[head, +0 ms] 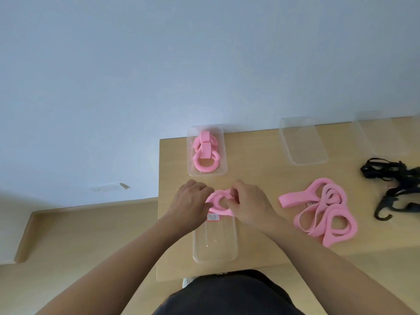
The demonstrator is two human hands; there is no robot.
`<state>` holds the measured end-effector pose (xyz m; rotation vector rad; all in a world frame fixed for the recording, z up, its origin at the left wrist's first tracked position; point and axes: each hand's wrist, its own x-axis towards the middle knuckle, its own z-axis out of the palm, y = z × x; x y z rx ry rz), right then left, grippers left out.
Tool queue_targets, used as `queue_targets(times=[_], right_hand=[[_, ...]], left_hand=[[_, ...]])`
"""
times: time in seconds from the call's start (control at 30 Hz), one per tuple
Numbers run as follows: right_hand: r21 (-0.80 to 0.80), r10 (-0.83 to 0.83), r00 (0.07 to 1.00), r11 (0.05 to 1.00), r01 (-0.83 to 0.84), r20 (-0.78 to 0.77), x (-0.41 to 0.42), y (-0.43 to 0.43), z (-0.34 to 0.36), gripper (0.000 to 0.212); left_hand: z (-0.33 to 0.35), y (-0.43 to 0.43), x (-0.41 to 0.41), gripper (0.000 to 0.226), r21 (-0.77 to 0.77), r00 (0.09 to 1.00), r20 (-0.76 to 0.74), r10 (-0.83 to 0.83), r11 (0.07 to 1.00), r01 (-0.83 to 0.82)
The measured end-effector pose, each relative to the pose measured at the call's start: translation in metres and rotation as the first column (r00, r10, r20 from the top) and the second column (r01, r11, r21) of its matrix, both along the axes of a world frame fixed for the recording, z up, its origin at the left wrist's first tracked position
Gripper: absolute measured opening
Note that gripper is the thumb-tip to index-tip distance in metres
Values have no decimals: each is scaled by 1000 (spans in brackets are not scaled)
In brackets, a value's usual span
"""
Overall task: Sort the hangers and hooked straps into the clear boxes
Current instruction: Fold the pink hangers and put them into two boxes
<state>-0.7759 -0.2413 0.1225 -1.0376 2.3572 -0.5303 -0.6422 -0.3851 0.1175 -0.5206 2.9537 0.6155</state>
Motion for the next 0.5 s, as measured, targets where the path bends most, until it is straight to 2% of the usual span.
queue_targets(times=[0.13,0.17,0.27,0.33,0.43,0.5], right_hand=[[-354,-18,999,935,29,34,8,0,37,12],[-427,-30,999,904,33,13,9,-1,50,15],[-586,-105,994,806,75,-17,14,-2,90,18],[-664,-187,981,728,168,43,16,3,114,17],[-739,-250,947,596,315,202,15,18,148,20],[-785,-255,947,539,305,193,16,32,171,23]], left_hand=[[18,-1,10,52,119,991,-62,117,987,-109],[26,1,11,48,164,988,-76,132,979,-119],[53,5,8,14,369,947,-179,268,910,-188],[76,7,3,18,471,904,-243,351,858,-206],[114,15,-6,4,612,861,-298,413,775,-160],[138,24,-13,7,668,849,-334,410,738,-94]])
